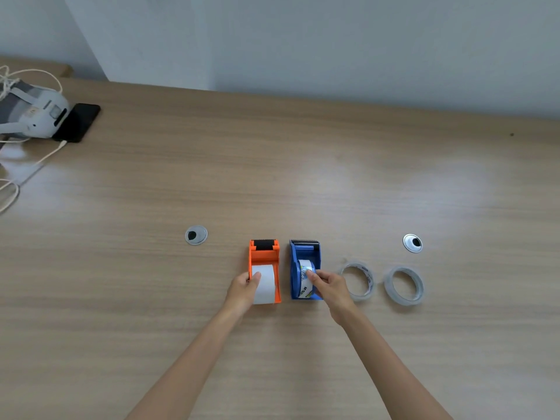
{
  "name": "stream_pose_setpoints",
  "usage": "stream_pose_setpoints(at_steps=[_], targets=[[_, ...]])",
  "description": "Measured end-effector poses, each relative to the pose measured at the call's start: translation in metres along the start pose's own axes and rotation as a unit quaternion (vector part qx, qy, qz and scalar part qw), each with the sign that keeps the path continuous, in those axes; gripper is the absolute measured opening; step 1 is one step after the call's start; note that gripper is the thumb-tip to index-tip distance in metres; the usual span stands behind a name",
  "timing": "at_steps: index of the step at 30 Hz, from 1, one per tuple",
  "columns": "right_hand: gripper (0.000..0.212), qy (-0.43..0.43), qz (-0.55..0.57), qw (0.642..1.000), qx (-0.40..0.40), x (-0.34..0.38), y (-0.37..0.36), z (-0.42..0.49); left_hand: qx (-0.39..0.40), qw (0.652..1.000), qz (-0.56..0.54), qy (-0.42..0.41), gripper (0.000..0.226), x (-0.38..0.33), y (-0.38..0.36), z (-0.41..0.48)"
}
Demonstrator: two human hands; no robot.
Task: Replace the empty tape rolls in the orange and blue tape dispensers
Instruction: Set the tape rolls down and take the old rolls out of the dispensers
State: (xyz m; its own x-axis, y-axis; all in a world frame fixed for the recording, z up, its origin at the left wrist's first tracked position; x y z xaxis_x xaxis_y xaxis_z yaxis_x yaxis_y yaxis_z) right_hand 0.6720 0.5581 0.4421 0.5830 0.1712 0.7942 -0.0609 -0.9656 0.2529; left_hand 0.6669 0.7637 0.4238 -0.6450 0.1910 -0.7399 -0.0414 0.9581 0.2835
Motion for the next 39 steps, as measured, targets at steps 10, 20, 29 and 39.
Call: stream_pose_setpoints(at_steps=[10,20,29,39], targets=[[0.019,0.149,-0.121,0.965,-0.179,0.034,0.025,-0.030,0.064,0.996,-0.055,0.021,0.026,-0.004,0.005,-0.012],[0.028,0.138,-0.068,0.985,-0.074,0.026,-0.076,-0.078,0.050,0.986,-0.157,-0.028,0.028,-0.001,0.025,-0.034],[0.017,0.138,-0.020,0.989,-0.040,0.031,-0.076,-0.094,0.036,0.975,-0.215,-0.044,0.026,-0.006,0.055,-0.052],[0.014,0.184,-0.117,0.975,-0.025,0.049,-0.064,-0.109,-0.044,0.967,-0.235,-0.089,0.026,-0.011,0.063,-0.053]])
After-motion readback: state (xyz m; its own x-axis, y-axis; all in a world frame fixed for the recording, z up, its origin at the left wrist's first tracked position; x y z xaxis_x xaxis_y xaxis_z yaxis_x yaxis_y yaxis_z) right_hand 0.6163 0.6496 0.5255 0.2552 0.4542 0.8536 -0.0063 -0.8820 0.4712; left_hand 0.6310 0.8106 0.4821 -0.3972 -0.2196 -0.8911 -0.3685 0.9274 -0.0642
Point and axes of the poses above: each hand's wrist, its own z-axis towards the middle knuckle, its own y-axis out of the back of the hand, x = y × z, the point moved 4 cm from there along z, towards the middle knuckle, and after that the axes turned 8 degrees about -x, right-handed, at the moved point
